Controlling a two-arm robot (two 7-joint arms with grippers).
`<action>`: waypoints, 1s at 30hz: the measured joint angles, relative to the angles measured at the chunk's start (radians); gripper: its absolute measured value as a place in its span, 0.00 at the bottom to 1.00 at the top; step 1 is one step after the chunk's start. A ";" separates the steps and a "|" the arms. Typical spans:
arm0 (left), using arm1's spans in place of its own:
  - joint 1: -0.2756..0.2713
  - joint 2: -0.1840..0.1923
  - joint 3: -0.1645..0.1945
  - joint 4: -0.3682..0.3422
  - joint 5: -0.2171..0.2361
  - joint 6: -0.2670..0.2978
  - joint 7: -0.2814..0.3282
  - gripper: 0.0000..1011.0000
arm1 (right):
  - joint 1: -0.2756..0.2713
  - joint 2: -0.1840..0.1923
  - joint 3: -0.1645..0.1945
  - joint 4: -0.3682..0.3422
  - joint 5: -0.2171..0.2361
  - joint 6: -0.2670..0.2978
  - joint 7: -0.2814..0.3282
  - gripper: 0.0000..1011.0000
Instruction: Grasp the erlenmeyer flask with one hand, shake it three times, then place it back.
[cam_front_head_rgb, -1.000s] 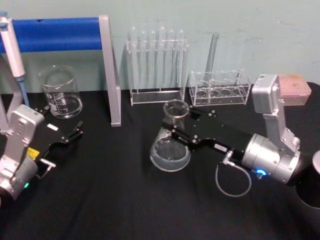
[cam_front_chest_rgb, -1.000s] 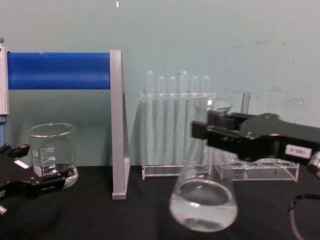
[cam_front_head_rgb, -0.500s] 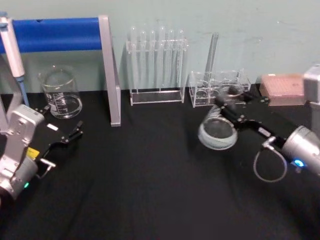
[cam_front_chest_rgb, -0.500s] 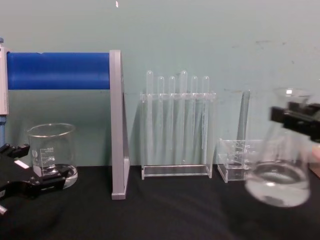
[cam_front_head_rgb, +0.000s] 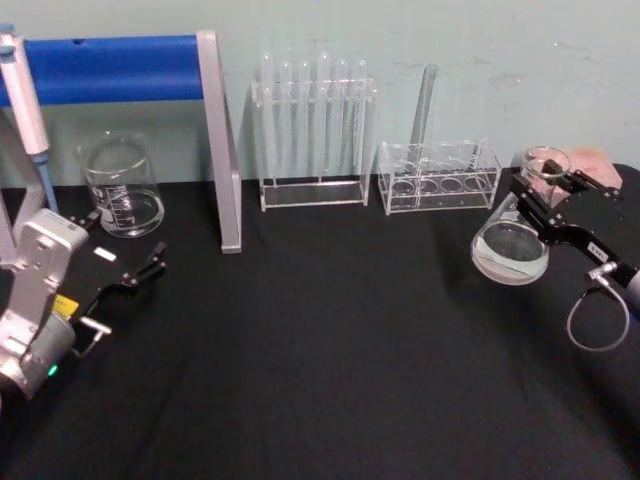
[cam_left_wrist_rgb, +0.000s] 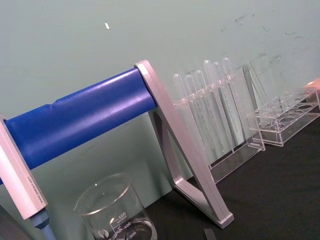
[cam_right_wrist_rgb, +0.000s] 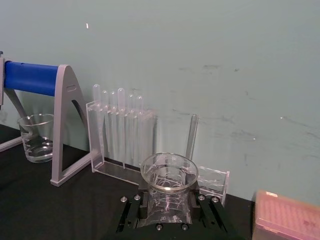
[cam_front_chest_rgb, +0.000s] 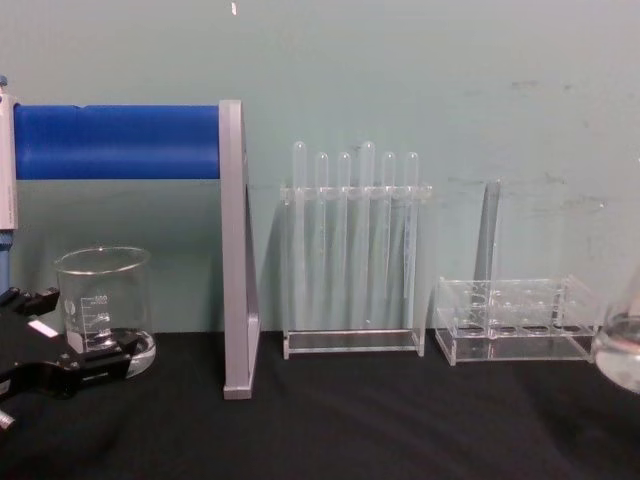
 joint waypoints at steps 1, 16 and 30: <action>0.000 0.000 0.000 0.000 0.000 0.000 0.000 0.99 | -0.001 -0.002 0.004 -0.001 -0.003 0.002 0.000 0.44; 0.000 0.000 0.000 0.000 0.000 0.000 0.000 0.99 | 0.036 -0.033 -0.053 0.002 -0.017 0.019 0.092 0.44; 0.000 0.000 0.000 0.000 0.000 0.000 0.000 0.99 | 0.106 -0.044 -0.214 0.011 -0.012 0.017 0.225 0.44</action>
